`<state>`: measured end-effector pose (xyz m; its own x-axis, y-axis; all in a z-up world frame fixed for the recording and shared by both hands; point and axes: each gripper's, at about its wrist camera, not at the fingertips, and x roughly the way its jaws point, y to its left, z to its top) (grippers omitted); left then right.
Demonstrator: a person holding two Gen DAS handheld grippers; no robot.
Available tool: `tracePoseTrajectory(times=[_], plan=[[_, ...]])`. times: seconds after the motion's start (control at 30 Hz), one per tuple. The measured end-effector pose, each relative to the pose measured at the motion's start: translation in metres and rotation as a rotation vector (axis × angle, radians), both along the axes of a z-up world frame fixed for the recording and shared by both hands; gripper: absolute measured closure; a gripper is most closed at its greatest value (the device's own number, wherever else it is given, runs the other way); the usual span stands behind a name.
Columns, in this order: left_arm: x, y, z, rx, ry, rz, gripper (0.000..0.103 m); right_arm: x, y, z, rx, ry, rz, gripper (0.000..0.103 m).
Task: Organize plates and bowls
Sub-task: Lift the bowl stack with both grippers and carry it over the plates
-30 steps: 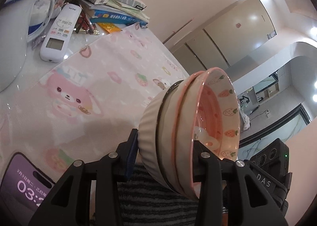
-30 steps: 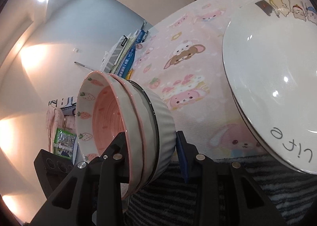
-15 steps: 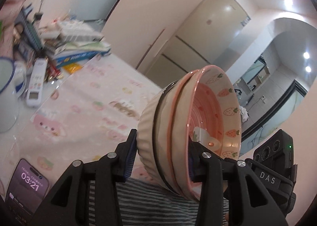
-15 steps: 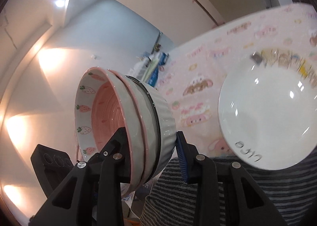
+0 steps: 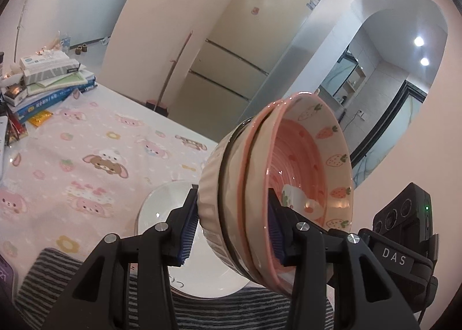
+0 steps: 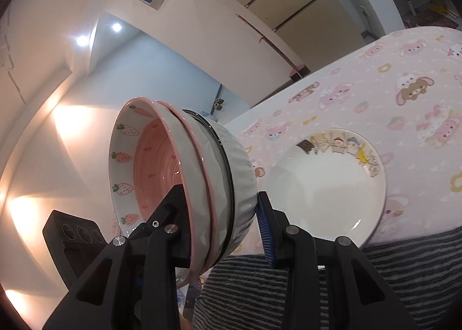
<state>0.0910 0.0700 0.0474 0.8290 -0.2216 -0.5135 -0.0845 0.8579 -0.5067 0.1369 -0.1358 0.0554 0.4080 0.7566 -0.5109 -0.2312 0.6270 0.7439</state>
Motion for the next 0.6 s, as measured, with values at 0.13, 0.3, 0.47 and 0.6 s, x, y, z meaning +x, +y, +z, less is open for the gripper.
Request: tracePoseTrajectory(times=[0.13, 0.3, 0.47, 0.6], plan=[[0.009, -0.009, -0.017, -0.005, 0.043, -0.010, 0.061, 0.008, -0.010, -0.017, -0.011, 0.037, -0.015, 0.066], [0.018, -0.016, -0.037, -0.005, 0.080, -0.027, 0.060, 0.015, -0.013, -0.038, -0.027, 0.079, -0.027, 0.066], [0.024, -0.021, -0.058, 0.022, 0.097, -0.034, 0.057, 0.021, -0.012, -0.059, -0.048, 0.133, -0.030, 0.066], [0.028, -0.020, -0.068, 0.013, 0.126, -0.037, 0.057, 0.025, -0.011, -0.071, -0.056, 0.159, -0.036, 0.066]])
